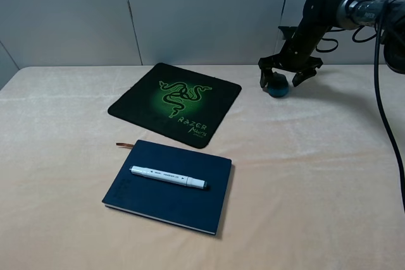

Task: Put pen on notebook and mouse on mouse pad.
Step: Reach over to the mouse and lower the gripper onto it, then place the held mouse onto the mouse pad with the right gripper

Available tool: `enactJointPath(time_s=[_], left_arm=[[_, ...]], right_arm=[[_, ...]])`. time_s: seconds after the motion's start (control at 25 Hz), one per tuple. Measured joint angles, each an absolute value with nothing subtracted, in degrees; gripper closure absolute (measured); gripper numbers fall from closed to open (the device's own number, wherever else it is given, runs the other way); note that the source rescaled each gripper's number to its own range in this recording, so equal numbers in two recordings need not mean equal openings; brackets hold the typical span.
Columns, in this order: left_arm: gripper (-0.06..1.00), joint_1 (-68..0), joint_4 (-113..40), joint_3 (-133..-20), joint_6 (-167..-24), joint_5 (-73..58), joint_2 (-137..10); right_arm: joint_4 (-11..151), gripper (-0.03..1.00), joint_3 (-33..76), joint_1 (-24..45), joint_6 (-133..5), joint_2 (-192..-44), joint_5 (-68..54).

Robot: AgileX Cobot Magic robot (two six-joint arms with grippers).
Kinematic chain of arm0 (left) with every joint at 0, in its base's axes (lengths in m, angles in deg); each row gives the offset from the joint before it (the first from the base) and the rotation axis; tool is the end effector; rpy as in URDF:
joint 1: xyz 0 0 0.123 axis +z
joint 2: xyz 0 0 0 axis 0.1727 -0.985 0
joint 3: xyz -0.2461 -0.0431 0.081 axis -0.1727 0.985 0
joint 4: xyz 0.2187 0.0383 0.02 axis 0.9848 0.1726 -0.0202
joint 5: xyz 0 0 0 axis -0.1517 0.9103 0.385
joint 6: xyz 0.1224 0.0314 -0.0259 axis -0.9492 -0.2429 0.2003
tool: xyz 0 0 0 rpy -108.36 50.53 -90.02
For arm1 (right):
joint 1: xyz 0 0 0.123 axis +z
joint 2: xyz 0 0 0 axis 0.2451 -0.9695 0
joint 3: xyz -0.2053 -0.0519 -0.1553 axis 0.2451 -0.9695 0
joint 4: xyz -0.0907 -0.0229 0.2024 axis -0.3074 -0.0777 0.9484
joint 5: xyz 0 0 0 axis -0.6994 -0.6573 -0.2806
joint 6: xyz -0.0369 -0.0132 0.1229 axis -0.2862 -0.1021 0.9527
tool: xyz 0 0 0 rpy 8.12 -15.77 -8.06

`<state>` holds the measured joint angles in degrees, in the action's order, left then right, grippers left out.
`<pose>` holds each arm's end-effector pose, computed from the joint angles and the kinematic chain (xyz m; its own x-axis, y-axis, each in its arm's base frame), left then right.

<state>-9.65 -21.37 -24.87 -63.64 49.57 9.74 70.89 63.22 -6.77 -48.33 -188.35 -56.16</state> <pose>0.0259 0.0027 0.2437 -0.4606 0.0520 -0.8861 0.0027 0.9984 0.0572 0.4797 0.0791 0.0827 -0.9457 -0.1733 -0.2751 -0.2098 0.9716 0.1093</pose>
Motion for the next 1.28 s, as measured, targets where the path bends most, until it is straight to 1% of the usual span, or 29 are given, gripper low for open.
enactJointPath(time_s=[0.12,0.16,0.2,0.24,0.28,0.32,0.36,0.4,0.44,0.96,1.28], left_arm=[[-0.06,-9.65,-21.37,-24.87,-63.64,49.57,9.74],[-0.06,-9.65,-21.37,-24.87,-63.64,49.57,9.74],[-0.06,-9.65,-21.37,-24.87,-63.64,49.57,9.74],[-0.06,-9.65,-21.37,-24.87,-63.64,49.57,9.74],[-0.06,-9.65,-21.37,-24.87,-63.64,49.57,9.74],[-0.06,-9.65,-21.37,-24.87,-63.64,49.57,9.74],[-0.06,-9.65,-21.37,-24.87,-63.64,49.57,9.74],[-0.06,-9.65,-21.37,-24.87,-63.64,49.57,9.74],[-0.06,-9.65,-21.37,-24.87,-63.64,49.57,9.74],[-0.06,-9.65,-21.37,-24.87,-63.64,49.57,9.74],[-0.06,-9.65,-21.31,-24.87,-63.64,49.57,9.74]], right_arm=[[70.89,-0.03,63.22,-6.77,-48.21,-188.35,-56.16],[70.89,0.01,63.22,-6.77,-48.06,-188.35,-56.16],[70.89,0.13,63.22,-6.77,-48.01,-188.35,-56.16],[70.89,0.27,63.22,-6.77,-47.94,-188.4,-56.16],[70.95,0.51,63.22,-6.77,-47.8,-188.42,-56.16],[71.02,0.72,63.22,-6.77,-47.8,-188.42,-56.16],[71.07,0.87,63.22,-6.77,-47.64,-188.42,-56.16],[71.07,0.97,63.22,-6.77,-47.58,-188.42,-56.16],[71.07,0.95,63.22,-6.77,-47.58,-188.42,-56.16],[70.36,0.95,63.22,-6.67,-46.07,-188.09,-56.96],[69.6,0.95,65.55,-6.61,-44.85,-184.19,-64.54]])
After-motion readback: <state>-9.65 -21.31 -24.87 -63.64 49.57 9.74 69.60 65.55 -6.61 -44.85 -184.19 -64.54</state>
